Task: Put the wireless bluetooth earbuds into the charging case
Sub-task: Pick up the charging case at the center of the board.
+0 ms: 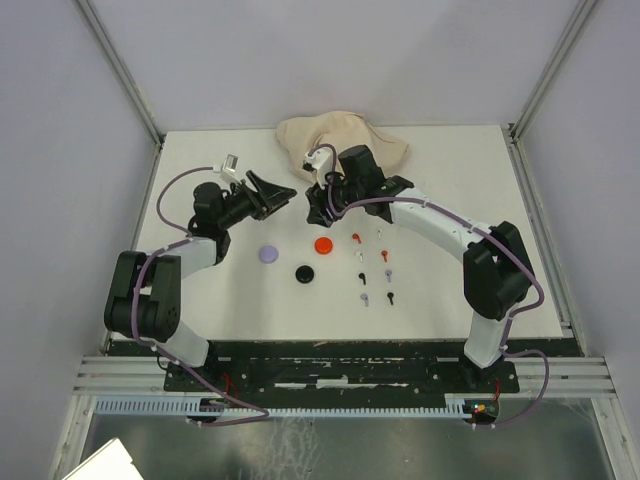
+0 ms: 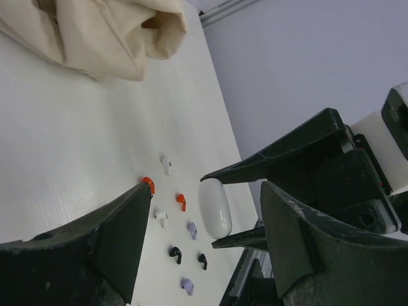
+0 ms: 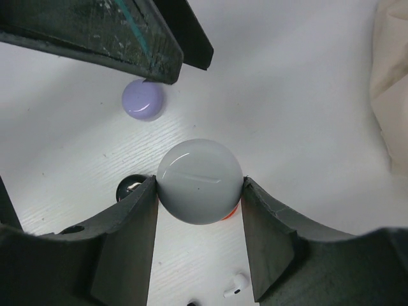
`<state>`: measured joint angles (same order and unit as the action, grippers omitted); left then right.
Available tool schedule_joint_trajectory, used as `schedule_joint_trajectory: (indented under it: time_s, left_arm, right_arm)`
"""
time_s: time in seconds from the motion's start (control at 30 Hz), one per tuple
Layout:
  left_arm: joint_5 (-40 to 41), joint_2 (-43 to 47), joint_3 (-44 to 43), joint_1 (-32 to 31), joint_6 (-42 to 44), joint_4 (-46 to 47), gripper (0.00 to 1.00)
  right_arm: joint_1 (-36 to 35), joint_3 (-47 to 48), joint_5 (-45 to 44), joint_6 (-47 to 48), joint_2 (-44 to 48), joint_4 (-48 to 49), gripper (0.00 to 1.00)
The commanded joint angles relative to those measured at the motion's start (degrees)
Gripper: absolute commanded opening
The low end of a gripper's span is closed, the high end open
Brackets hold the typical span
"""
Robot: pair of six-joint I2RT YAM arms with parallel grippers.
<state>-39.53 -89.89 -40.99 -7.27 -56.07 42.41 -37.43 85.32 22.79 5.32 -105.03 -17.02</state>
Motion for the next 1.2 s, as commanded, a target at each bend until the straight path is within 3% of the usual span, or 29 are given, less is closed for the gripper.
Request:
schedule_joint_trajectory:
  time_s: [0.0,0.5,1.17]
  left_arm:
    - [-5.9,-0.91,0.92,-1.34,-4.84,9.6,0.75]
    - [-8.52,-4.97,3.58,-4.28,-6.06,15.77,0.64]
    - [-9.3,-7.6,2.5,-6.89,-6.26,16.4,0.48]
  right_arm:
    - [0.13,0.34,3.55,1.57,1.18,1.13,0.06]
    - [0.09,2.12,6.21,4.38,1.31,-2.65,0.04]
    - [0.13,1.96,6.88,5.22,1.59,-3.74,0.03]
